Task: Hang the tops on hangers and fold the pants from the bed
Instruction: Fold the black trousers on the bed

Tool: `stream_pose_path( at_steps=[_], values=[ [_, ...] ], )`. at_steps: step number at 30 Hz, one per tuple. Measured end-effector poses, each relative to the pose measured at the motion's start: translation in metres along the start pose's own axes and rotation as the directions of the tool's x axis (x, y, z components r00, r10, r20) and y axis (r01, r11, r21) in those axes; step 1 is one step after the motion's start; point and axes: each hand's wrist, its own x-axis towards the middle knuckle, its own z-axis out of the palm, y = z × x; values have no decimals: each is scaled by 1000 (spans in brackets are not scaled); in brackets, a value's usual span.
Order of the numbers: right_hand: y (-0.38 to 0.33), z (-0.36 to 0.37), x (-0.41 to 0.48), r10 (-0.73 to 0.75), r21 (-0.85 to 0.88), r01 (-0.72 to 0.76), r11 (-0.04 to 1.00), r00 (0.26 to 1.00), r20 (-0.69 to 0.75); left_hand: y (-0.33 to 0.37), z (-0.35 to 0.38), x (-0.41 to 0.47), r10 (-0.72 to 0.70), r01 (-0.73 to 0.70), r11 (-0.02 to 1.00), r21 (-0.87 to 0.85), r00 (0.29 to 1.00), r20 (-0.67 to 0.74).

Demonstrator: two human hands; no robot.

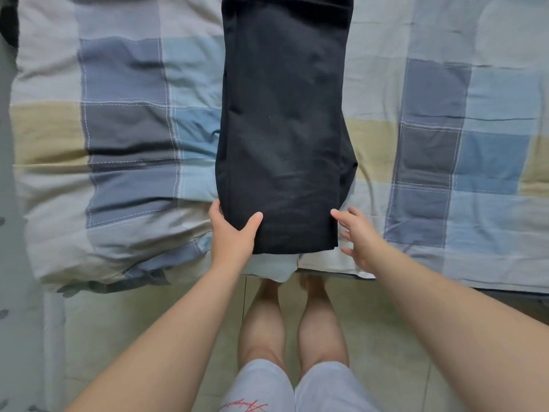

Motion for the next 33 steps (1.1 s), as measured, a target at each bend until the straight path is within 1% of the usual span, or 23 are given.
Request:
stream_pose_path(
  at_steps=[2, 4, 5, 8, 11, 14, 16, 19, 22, 27, 30, 33],
  values=[
    [11, -1, 2, 41, -39, -38, 998, 997, 65, -6, 3, -1, -53, 52, 998, 46, 998, 16],
    [15, -2, 4, 49, -71, -42, 997, 994, 96, -8, 2, 4, -53, 50, 987, 152, 998, 14],
    [16, -3, 4, 44, -76, -37, 996, 995, 94, -7, 0, 8, -52, 47, 983, 175, 998, 26],
    [13, -9, 2, 40, -107, -31, 994, 996, 79, -2, -3, 16, -79, 66, 986, 153, 994, 81],
    [8, -12, -7, 27, -146, -16, 989, 997, 74, 3, -3, 15, -85, 68, 984, 163, 991, 100],
    [7, -12, -20, -18, -96, 22, 995, 999, 37, 4, -6, 6, -69, 52, 987, 155, 992, 108],
    [10, -13, -33, -19, -82, 21, 996, 999, 26, 5, -10, -7, -75, 57, 986, 159, 991, 111],
    [28, -18, -59, 13, -136, -12, 991, 1000, 1, -1, -18, -35, -106, 83, 983, 166, 985, 134],
    [48, -25, -89, 60, -191, -60, 980, 998, -9, -14, -31, -65, -167, 131, 969, 210, 972, 162],
    [65, -34, -136, 179, -290, -158, 944, 983, 47, -28, -54, -107, -264, 215, 948, 237, 944, 199],
    [59, -31, -151, 214, -277, -192, 941, 975, 52, -22, -62, -112, -335, 294, 935, 198, 916, 220],
    [35, -25, -153, 205, -180, -198, 964, 979, 21, 2, -65, -99, -322, 304, 945, 120, 930, 176]
  ],
)
